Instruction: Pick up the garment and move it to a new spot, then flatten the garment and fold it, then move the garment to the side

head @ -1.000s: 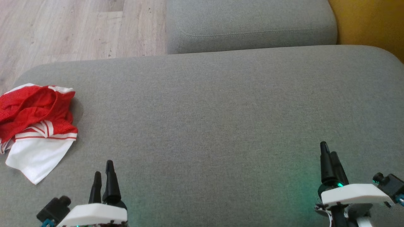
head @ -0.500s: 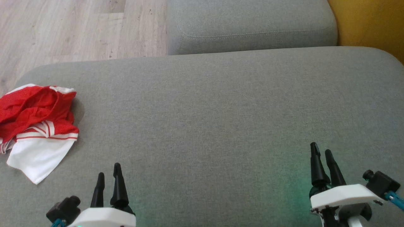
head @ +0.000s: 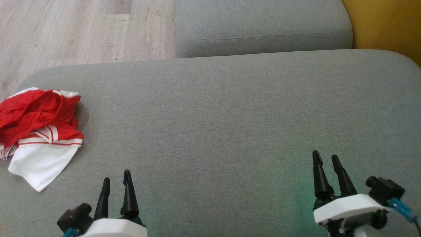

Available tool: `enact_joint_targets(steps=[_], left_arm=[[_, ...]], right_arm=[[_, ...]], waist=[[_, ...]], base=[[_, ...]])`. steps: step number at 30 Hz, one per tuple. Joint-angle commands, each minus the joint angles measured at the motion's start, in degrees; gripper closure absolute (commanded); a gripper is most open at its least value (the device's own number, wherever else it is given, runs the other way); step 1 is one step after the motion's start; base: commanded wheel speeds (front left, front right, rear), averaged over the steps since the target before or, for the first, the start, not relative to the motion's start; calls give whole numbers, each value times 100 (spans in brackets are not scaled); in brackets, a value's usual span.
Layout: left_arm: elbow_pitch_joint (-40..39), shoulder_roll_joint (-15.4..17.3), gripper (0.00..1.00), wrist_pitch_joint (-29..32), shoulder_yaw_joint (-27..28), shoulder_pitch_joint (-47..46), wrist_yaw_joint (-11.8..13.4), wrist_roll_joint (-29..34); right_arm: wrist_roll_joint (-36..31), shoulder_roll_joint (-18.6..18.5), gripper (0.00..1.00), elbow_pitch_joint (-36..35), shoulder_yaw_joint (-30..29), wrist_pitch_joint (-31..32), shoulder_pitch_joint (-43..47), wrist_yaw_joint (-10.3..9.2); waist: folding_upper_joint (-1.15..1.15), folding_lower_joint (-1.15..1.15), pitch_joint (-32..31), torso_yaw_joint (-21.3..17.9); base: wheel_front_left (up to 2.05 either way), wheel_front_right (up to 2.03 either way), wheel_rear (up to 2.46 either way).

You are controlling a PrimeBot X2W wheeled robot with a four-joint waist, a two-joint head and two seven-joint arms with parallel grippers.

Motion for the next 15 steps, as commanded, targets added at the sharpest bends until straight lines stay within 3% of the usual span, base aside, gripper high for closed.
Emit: enact_joint_targets(steps=[1,15], left_arm=[[-161,43,0,-96,59,-94,31,189],[-42,48,0,-331,-24,-51,176,964]], right_arm=[[-198,-47,0,-158,154,-97,-140,18],[-1178,-53,0,-16,330,-333,-160,20]], waist=[[0,0,0,3],[0,0,-3,12]], base=[[0,0,0],[0,0,0]])
